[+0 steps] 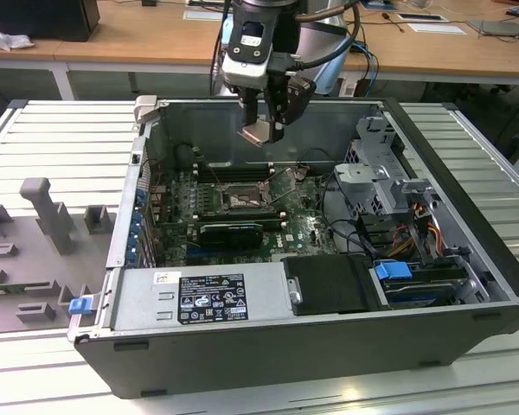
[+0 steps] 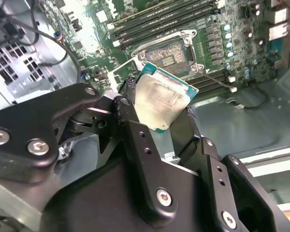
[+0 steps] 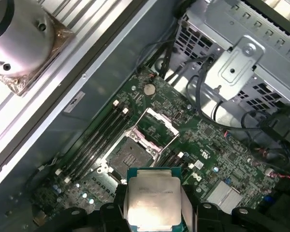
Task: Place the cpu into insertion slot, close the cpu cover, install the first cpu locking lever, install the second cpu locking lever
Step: 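Place the cpu into insertion slot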
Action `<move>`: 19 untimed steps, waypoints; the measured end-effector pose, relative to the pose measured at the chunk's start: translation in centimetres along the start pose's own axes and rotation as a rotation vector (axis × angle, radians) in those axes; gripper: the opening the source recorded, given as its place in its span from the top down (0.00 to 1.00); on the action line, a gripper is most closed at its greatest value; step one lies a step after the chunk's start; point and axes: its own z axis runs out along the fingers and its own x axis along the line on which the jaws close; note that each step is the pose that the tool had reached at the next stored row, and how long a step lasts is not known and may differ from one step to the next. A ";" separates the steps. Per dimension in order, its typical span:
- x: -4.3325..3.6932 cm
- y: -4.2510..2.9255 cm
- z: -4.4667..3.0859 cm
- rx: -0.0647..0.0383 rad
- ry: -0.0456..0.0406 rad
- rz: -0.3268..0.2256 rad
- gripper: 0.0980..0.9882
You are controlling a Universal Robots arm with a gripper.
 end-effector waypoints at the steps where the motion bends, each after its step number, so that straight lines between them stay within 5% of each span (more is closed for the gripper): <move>1: 0.00 0.00 0.01 0.000 -0.0012 0.013 0.52; 7: 0.00 0.00 0.07 -0.002 -0.0098 0.112 0.52; 15: -0.01 -0.05 0.49 -0.003 -0.0133 0.150 0.52; 19: -0.01 -0.05 0.55 -0.005 -0.0239 0.270 0.52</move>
